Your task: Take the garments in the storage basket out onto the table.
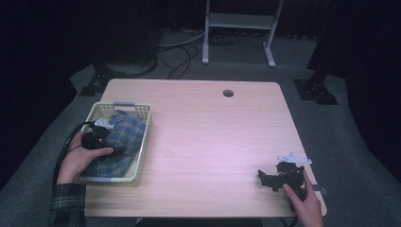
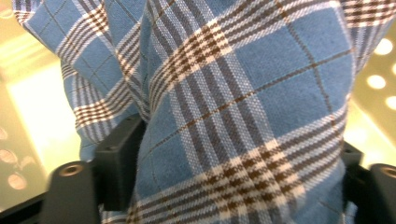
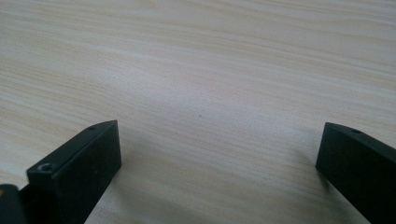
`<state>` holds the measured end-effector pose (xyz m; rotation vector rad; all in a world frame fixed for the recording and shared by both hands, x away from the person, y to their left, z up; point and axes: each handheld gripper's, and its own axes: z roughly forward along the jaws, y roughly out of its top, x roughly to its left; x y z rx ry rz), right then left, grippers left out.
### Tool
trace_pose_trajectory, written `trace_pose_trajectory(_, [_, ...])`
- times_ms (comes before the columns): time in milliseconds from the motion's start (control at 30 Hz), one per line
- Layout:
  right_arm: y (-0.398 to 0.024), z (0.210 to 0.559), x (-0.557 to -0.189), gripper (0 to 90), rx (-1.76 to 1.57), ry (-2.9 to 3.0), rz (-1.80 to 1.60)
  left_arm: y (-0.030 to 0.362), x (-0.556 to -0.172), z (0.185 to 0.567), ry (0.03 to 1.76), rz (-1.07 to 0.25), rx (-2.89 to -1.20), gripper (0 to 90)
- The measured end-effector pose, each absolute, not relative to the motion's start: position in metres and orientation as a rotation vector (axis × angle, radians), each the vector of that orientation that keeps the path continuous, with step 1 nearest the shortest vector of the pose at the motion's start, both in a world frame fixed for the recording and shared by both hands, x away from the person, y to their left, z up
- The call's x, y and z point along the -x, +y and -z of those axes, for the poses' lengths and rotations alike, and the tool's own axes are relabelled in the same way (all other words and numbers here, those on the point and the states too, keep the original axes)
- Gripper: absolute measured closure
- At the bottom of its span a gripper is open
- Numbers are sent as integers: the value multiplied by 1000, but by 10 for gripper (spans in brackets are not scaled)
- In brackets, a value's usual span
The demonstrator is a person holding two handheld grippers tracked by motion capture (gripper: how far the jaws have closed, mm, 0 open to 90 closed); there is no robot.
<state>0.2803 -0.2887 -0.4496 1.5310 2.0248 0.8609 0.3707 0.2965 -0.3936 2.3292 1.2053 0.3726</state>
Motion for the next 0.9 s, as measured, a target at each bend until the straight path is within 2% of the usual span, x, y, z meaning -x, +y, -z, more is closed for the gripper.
trace_pose_trajectory(133, [-289,450,-280,0,-1531,2025,-861,298,-370,390,1226,-381,-2327,437])
trace_pose_trajectory(233, [-289,450,-280,0,-1531,2025,-861,298,-371,389,1261,-389,-2302,491])
trace_pose_trajectory(500, [-289,450,-280,0,-1531,2025,-861,298,-370,386,1287,-409,-2259,497])
trace_pose_trajectory(900, [-289,450,-280,0,-1531,2025,-861,300,-365,375,1237,-408,-2177,498])
